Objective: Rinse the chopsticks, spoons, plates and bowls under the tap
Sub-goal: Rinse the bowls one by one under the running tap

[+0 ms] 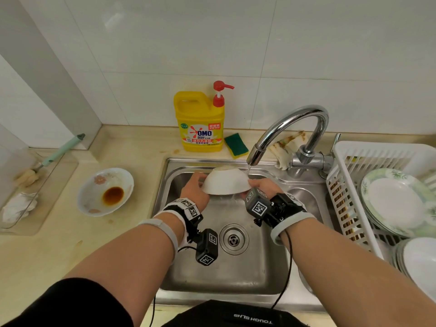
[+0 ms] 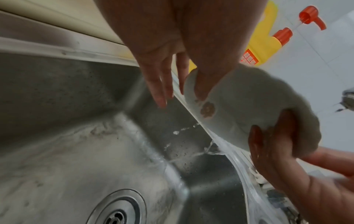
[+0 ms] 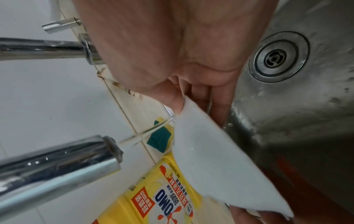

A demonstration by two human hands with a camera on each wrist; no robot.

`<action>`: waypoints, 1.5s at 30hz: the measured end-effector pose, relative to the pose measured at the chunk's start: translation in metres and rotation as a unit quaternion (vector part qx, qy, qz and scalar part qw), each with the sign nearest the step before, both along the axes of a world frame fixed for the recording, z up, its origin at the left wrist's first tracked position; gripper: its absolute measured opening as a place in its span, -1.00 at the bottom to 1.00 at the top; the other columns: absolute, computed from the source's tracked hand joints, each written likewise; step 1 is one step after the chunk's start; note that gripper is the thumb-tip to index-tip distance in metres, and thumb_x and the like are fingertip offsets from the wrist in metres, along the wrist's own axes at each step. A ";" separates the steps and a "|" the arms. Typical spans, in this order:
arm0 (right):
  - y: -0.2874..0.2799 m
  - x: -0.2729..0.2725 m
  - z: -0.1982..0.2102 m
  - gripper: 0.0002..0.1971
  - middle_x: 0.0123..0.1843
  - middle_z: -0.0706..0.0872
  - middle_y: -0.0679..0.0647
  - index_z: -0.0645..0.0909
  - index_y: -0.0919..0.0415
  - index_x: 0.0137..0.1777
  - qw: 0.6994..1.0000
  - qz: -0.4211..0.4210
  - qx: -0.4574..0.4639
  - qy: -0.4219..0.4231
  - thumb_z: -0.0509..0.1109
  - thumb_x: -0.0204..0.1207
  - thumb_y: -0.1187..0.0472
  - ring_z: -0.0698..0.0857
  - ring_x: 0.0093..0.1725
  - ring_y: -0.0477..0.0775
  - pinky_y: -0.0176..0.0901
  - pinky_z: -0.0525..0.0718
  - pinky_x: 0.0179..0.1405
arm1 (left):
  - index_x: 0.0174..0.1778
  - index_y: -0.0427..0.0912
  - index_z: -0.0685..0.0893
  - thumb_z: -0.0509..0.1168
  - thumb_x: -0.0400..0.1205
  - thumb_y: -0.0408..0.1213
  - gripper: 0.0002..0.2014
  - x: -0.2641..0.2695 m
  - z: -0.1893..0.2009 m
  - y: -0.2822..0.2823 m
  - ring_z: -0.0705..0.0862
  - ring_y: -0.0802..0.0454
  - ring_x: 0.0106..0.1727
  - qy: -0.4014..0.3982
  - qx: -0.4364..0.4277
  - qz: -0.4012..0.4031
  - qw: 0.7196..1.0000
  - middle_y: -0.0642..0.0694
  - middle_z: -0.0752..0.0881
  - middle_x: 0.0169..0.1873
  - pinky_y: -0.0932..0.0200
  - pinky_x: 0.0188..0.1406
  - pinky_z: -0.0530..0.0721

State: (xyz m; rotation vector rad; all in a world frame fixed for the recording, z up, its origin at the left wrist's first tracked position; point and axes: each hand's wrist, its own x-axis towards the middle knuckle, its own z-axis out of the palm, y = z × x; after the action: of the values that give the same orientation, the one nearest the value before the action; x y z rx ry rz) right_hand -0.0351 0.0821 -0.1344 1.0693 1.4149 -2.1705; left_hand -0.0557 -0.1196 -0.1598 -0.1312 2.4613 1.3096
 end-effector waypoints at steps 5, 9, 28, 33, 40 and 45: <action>0.012 0.002 0.000 -0.57 0.53 0.56 0.35 0.35 0.44 0.64 0.999 0.009 0.034 0.018 0.10 0.79 0.40 0.58 0.48 0.49 0.35 0.52 0.53 | 0.47 -0.10 0.53 0.19 0.66 -0.69 -0.47 0.005 0.007 0.006 0.75 -0.26 0.13 -0.168 0.253 0.092 0.948 -0.28 0.69 0.23 -0.10 -0.06 0.84; 0.014 0.014 0.021 -0.50 0.20 0.67 0.23 0.34 0.41 0.63 0.994 0.062 0.049 0.075 -0.02 0.72 0.62 0.77 -0.14 0.14 -0.18 0.77 -0.38 | 0.49 -0.07 0.54 0.14 0.72 -0.53 -0.55 0.004 0.013 0.012 0.72 -0.27 0.24 -0.225 0.340 0.151 0.900 -0.28 0.68 0.30 -0.08 -0.19 0.80; 0.007 0.006 0.019 -0.07 0.30 0.66 0.05 0.47 0.12 0.46 0.910 0.198 0.358 0.064 0.73 0.17 -0.28 0.68 0.30 0.17 0.21 0.75 0.28 | 0.48 -0.20 0.46 0.25 0.81 -0.21 -0.66 0.000 0.022 0.033 0.69 -0.17 0.25 -0.244 0.353 0.104 0.897 -0.22 0.61 0.38 0.01 -0.32 0.84; 0.006 -0.012 0.003 0.15 0.48 0.60 0.13 0.37 0.20 0.59 0.919 0.090 0.384 0.011 0.63 0.13 -0.48 0.66 0.33 0.21 0.06 0.70 0.17 | 0.33 -0.17 0.47 0.28 0.79 -0.19 -0.75 0.006 0.017 0.036 0.69 -0.24 0.31 -0.259 0.354 0.077 0.895 -0.25 0.63 0.33 -0.10 -0.05 0.82; 0.020 -0.006 -0.004 -0.37 0.41 0.69 0.12 0.55 0.10 0.49 0.962 0.082 0.257 0.047 0.48 0.52 -0.22 0.70 0.28 0.24 0.35 0.74 0.26 | 0.36 -0.22 0.48 0.31 0.78 -0.16 -0.69 -0.003 0.014 0.033 0.68 -0.24 0.34 -0.236 0.334 0.081 0.909 -0.23 0.62 0.35 -0.11 -0.02 0.82; 0.023 0.006 0.005 -0.35 0.23 0.70 0.01 0.46 0.09 0.52 0.968 0.113 0.206 0.089 0.64 0.49 0.08 0.73 0.22 0.14 0.15 0.81 0.05 | 0.21 -0.16 0.52 0.28 0.79 -0.15 -0.81 -0.004 0.016 0.031 0.67 -0.24 0.37 -0.228 0.326 0.074 0.914 -0.20 0.63 0.33 -0.18 0.16 0.77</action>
State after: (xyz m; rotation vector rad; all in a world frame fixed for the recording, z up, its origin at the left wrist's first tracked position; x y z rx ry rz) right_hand -0.0287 0.1050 -0.1294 0.8002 2.0261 -1.8927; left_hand -0.0601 -0.0885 -0.1433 -0.4036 1.5624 1.8438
